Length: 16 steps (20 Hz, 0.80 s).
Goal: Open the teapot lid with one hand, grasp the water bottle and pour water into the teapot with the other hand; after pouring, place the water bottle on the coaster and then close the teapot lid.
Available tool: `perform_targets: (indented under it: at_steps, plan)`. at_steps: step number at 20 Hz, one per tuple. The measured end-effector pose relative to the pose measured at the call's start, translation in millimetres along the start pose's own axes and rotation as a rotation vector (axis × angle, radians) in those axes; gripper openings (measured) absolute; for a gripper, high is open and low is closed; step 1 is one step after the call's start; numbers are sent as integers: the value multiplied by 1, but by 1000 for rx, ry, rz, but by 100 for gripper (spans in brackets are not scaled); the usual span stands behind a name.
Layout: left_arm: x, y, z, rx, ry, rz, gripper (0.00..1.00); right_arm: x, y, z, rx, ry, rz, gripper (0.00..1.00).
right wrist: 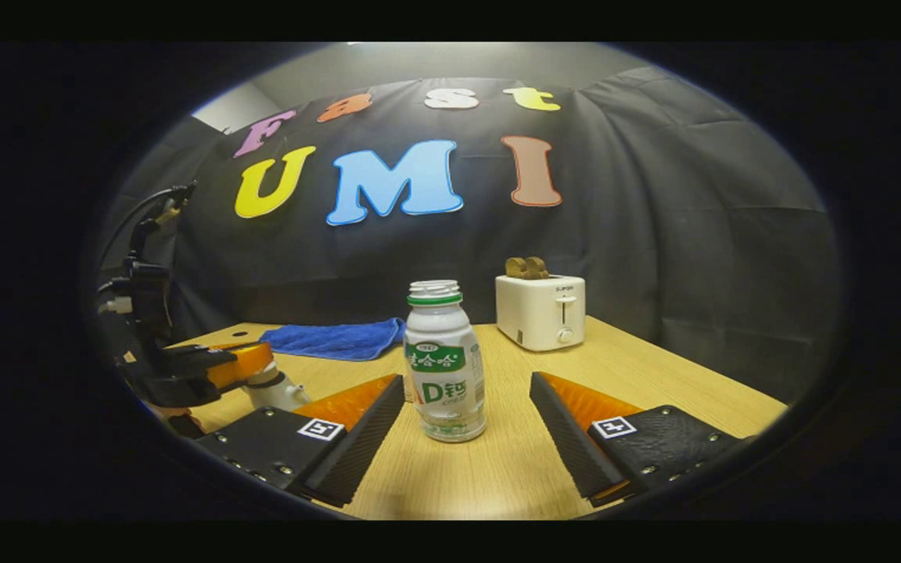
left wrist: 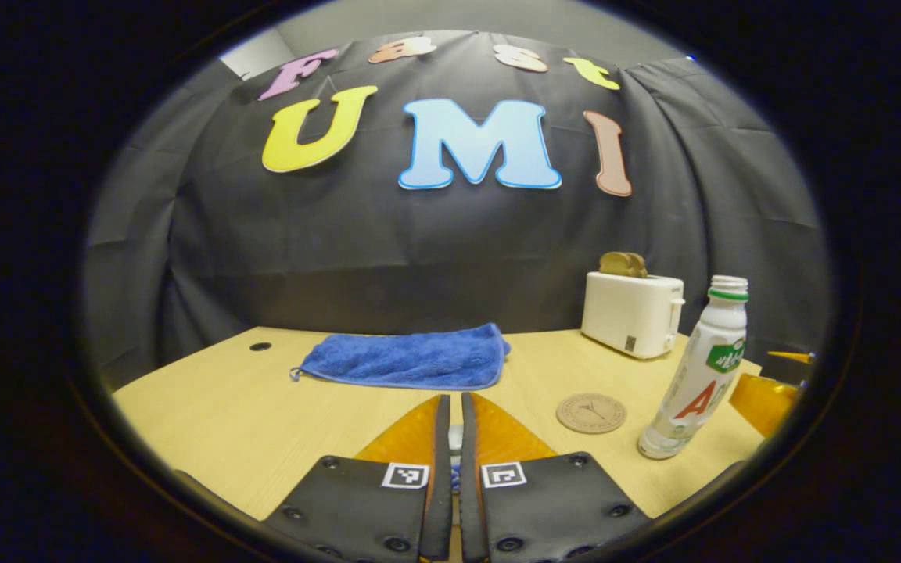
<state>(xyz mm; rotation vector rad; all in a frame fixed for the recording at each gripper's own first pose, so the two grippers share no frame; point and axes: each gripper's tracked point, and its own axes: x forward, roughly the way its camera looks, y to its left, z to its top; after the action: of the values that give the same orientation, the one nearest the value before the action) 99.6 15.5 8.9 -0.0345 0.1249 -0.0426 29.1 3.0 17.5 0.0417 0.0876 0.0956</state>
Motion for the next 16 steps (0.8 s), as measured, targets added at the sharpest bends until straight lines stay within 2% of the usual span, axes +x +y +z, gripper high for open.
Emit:
perform_targets:
  at_steps: [1, 2, 3, 4, 5, 7, 8, 9, 11, 12, 15, 16]
  plan:
    - [-3, 0, 7, -2, -8, -4, 7, 1, 0, 1, 2, 1, 1, 99]
    - [-8, 2, 14, -2, -20, -6, 14, 1, 1, 0, 4, 3, 4, 99]
    - [-12, 4, 20, -3, -32, -11, 10, 2, 2, 1, 6, 5, 8, 99]
    - [-16, 5, 24, -3, -39, -15, 14, 2, 4, 1, 7, 4, 12, 99]
    - [-21, 7, 29, -4, -42, -17, 11, 3, 5, 2, 4, 3, 15, 99]
    - [-31, 16, 33, -6, -45, -14, 11, 5, 7, 5, -7, -3, 21, 99]
    - [-36, 20, 35, -6, -48, -10, 14, 6, 8, 5, -13, -6, 23, 99]
    - [-41, 25, 38, -5, -50, -4, 11, 8, 8, 8, -17, -10, 25, 99]
    - [-50, 34, 41, -1, -55, 5, 14, 12, 9, 11, -25, -16, 26, 99]
    - [-55, 37, 42, -1, -57, 9, 10, 16, 9, 12, -27, -16, 28, 99]
    - [-68, 47, 44, -5, -64, 23, 11, 25, 11, 14, -35, -12, 34, 99]
    - [-72, 50, 43, -7, -64, 24, 14, 28, 12, 13, -39, -9, 37, 99]
